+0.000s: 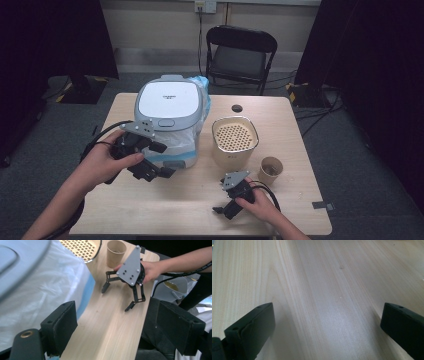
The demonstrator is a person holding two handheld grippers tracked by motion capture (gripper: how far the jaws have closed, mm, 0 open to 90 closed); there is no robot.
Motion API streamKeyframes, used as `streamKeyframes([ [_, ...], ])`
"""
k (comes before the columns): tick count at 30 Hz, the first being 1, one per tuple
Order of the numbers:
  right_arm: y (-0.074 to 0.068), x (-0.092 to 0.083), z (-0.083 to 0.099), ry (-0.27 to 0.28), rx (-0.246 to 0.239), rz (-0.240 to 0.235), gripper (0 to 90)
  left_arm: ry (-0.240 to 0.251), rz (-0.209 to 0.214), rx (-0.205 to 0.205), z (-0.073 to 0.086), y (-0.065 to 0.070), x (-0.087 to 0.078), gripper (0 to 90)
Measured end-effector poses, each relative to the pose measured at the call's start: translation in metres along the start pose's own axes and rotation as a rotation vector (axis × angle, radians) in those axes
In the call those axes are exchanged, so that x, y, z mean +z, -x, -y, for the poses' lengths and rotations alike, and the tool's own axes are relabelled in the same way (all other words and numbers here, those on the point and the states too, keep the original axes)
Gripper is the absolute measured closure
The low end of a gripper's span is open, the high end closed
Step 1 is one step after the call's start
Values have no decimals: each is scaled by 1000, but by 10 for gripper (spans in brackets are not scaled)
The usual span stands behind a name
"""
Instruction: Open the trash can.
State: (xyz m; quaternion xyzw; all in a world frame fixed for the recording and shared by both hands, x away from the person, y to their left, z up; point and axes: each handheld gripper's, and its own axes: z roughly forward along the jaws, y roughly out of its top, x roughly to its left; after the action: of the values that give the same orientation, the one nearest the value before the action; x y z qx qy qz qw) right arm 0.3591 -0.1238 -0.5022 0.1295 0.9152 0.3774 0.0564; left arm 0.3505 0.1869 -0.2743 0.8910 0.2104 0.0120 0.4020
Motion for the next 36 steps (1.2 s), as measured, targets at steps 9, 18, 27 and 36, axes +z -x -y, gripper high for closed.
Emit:
streamKeyframes([
  [9, 0, 0, 0, 0, -1, 0, 0, -1, -20, 1, -13, -4, -7, 168],
  [18, 0, 0, 0, -1, 1, 0, 0, 12, -39, -1, -25, -8, -15, 168],
  [27, 0, 0, 0, 0, 1, 0, 0, 9, -52, 6, -36, -13, -20, 168],
  [36, 0, 0, 0, 0, 1, -3, 0, -13, -72, 30, -42, -23, -14, 168],
])
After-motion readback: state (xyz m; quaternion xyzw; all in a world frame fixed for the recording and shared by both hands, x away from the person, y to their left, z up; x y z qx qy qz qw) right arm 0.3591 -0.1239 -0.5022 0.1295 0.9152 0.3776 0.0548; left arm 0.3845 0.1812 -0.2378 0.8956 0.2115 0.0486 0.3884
